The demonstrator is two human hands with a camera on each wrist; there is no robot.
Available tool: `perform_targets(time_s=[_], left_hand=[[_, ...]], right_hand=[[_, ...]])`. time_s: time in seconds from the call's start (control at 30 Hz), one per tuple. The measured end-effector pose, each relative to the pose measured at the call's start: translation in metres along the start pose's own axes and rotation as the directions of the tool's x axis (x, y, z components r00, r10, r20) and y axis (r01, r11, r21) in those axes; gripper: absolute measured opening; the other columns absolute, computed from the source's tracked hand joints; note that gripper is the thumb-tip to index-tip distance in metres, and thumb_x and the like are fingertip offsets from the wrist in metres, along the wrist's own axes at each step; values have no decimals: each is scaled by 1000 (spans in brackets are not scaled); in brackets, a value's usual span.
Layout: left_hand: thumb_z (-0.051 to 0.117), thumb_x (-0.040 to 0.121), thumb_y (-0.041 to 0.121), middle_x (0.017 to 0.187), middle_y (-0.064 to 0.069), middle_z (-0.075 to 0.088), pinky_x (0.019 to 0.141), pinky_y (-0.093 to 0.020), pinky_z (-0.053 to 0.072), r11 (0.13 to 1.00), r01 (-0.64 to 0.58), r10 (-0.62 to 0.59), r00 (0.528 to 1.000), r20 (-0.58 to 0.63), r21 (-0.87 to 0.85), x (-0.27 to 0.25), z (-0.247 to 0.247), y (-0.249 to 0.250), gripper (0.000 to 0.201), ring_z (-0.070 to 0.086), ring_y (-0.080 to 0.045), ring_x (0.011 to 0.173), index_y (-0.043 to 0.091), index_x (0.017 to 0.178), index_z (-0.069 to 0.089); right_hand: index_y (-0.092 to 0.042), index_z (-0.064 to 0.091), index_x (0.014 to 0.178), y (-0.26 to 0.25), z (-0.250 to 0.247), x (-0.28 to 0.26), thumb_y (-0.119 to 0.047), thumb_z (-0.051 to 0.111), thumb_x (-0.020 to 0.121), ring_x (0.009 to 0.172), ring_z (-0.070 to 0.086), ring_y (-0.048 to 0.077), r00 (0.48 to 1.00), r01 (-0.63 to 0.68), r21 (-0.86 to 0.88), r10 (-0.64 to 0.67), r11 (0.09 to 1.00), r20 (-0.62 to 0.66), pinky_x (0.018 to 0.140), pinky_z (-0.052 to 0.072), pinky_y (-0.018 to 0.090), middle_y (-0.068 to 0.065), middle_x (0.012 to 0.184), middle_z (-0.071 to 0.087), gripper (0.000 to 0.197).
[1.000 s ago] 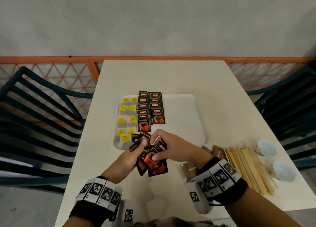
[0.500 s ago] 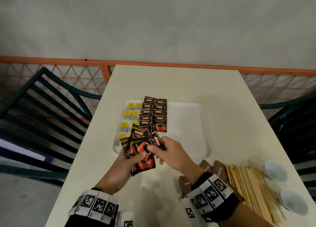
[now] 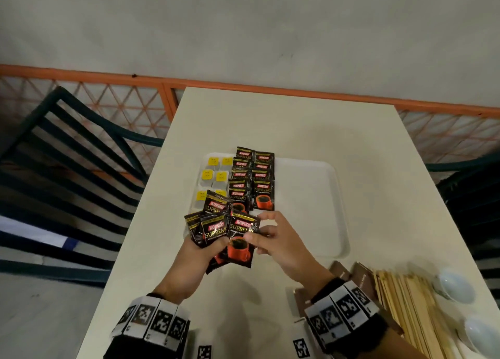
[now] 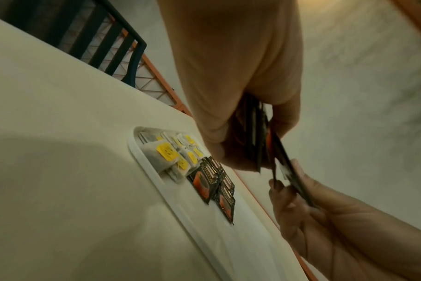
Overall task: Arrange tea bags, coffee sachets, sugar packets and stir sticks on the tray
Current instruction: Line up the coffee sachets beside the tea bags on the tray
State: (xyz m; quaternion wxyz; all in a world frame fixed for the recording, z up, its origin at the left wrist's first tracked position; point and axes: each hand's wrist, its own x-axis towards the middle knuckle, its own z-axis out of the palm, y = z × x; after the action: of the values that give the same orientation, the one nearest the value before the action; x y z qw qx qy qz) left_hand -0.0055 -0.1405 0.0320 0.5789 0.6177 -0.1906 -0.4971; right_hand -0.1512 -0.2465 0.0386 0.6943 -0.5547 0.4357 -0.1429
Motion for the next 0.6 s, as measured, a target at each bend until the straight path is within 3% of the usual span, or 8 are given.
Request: perform_targets(time_s=[0.07,0.13,0.23,0.33,0.47,0.6], left_hand=[[59,84,0,106,-7,71,78,-35,56,999,-8,7,999,-42,-40,9,-3,0,37,68,-22,98,16,117,56],[63,83,3,108,-7,70,83,-39,54,999,1,-3,999,-43,-44,17,-4,0,40,67,-24,101,15,120,55],[69,79,10,112,-9,69,91,-46,51,999,22,-24,999,-30,-46,25,-6,-1,45,65,-27,105,13,123,55],[59,86,3,100,-3,73,87,-40,51,993,54,-61,996,-62,-101,31,-10,0,29,66,-26,101,16,112,61],[52,89,6,88,2,75,81,-37,51,981,79,-90,994,-58,-180,37,-17,8,22,67,-21,93,18,105,62],[51,90,8,86,2,76,82,-37,51,980,79,-91,994,-59,-183,43,-21,10,19,69,-19,87,19,102,61]], right_hand=[[-7,51,112,3,4,7,-10,66,83,78,64,15,997,-75,164,76,984,-2,66,52,22,7,88,66,33],[1,57,110,7,7,13,-7,61,86,81,65,19,994,-105,172,104,979,14,70,54,25,10,89,67,25],[2,61,105,7,2,23,-7,60,87,85,65,20,991,-110,185,123,977,-59,68,54,24,12,97,68,20],[-5,62,92,2,-12,40,-5,61,86,71,60,16,958,-119,236,173,964,-227,62,51,22,7,85,65,6],[-12,61,80,2,-28,65,-4,63,85,60,56,12,920,-146,98,172,984,-353,55,48,19,4,72,63,9],[-9,60,84,10,-33,88,-8,68,82,61,60,15,885,-181,-45,143,982,-444,55,50,23,9,81,66,8]])
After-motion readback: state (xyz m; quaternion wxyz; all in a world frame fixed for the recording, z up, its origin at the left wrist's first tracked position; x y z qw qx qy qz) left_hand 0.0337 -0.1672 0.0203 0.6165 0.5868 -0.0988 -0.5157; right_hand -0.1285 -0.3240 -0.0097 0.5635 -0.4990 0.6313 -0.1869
